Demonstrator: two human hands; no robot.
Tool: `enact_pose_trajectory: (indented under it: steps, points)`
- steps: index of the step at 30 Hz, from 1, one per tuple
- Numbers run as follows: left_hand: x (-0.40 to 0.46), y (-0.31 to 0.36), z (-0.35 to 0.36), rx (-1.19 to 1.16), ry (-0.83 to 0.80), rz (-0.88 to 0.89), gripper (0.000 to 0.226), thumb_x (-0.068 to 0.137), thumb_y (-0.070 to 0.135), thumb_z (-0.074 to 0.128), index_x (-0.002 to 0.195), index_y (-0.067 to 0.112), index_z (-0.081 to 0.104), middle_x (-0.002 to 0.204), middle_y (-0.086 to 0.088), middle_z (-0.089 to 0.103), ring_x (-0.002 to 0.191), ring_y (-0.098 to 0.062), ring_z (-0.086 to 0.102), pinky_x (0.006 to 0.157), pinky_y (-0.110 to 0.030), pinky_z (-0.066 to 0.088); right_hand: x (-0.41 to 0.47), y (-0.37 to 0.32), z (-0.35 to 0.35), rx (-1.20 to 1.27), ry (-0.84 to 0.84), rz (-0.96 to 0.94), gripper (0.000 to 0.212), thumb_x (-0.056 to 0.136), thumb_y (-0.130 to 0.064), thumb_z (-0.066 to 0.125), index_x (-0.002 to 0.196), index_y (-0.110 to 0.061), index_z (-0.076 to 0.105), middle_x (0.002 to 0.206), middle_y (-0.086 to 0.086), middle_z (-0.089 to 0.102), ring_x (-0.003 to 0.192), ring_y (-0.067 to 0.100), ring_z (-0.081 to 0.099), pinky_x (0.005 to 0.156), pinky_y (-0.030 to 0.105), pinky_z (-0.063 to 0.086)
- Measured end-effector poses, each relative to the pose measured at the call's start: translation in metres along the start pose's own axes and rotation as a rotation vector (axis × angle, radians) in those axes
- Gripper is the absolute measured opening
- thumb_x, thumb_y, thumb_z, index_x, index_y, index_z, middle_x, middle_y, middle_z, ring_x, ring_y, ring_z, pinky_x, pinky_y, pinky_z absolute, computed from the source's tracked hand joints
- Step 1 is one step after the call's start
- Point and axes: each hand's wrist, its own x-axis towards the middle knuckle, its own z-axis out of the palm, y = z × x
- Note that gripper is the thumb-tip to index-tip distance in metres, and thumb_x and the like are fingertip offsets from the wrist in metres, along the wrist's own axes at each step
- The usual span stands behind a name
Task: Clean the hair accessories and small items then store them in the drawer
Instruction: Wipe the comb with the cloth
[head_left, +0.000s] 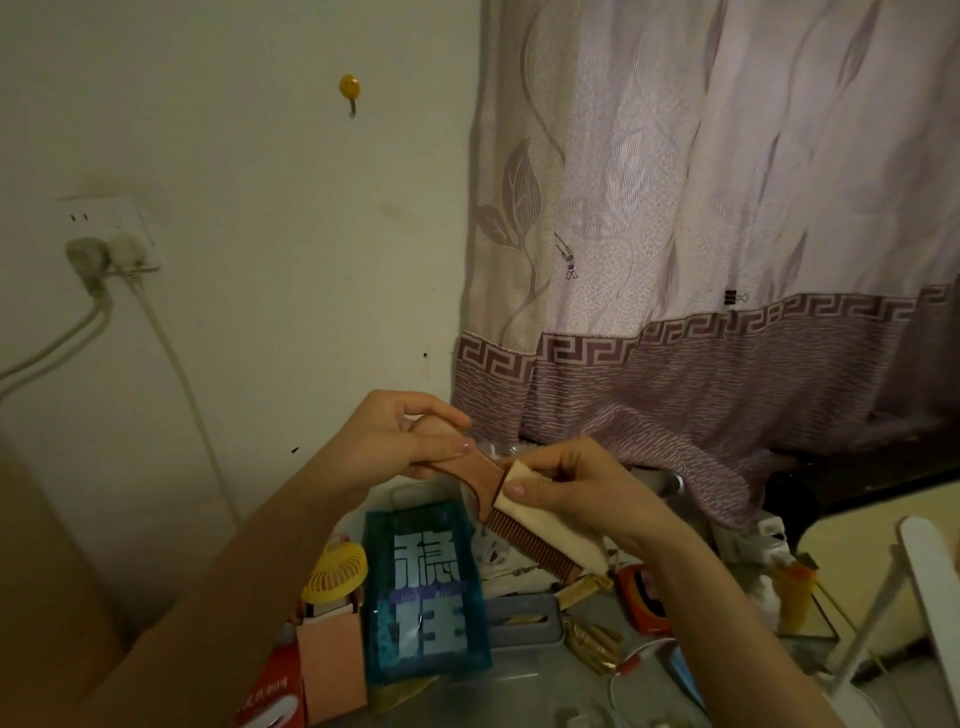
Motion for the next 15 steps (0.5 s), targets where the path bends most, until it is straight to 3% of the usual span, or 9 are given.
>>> enact_pose_trajectory:
  steps: [3,8,12,15]
  points:
    - [0.000,0.000,0.006,-0.066,0.074,0.005,0.021,0.076,0.008,0.073,0.096,0.012,0.069,0.081,-0.010,0.069,0.061,-0.007,0.066,0.054,-0.018,0.054,0.000,0.004,0.007,0.052,0.009,0.005,0.011,0.088,-0.015,0.064,0.093,-0.013,0.073,0.090,0.011,0.073,0.082,0.024,0.068,0.077,0.040,0.055]
    - [0.001,-0.002,0.015,-0.268,0.180,-0.021,0.009,0.083,0.018,0.068,0.091,0.020,0.066,0.075,-0.002,0.071,0.062,-0.008,0.068,0.060,-0.019,0.056,0.001,0.006,0.020,0.289,0.073,0.000,0.017,0.089,-0.009,0.061,0.099,0.001,0.070,0.084,0.013,0.072,0.073,0.020,0.068,0.066,0.030,0.056]
    - [0.001,-0.006,0.018,-0.391,0.220,-0.064,0.023,0.080,0.027,0.070,0.101,0.019,0.064,0.091,-0.006,0.073,0.079,-0.014,0.072,0.068,-0.022,0.056,0.002,0.006,0.027,0.425,0.198,0.000,0.018,0.089,-0.008,0.061,0.101,0.004,0.068,0.083,0.012,0.072,0.069,0.016,0.067,0.060,0.024,0.053]
    - [-0.004,-0.012,0.024,-0.416,0.153,-0.133,0.035,0.075,0.035,0.069,0.103,0.016,0.064,0.095,-0.005,0.073,0.084,-0.014,0.071,0.067,-0.020,0.056,0.003,0.005,0.029,0.502,0.274,-0.024,0.013,0.090,-0.006,0.059,0.097,0.001,0.068,0.076,0.006,0.072,0.066,0.012,0.067,0.057,0.022,0.052]
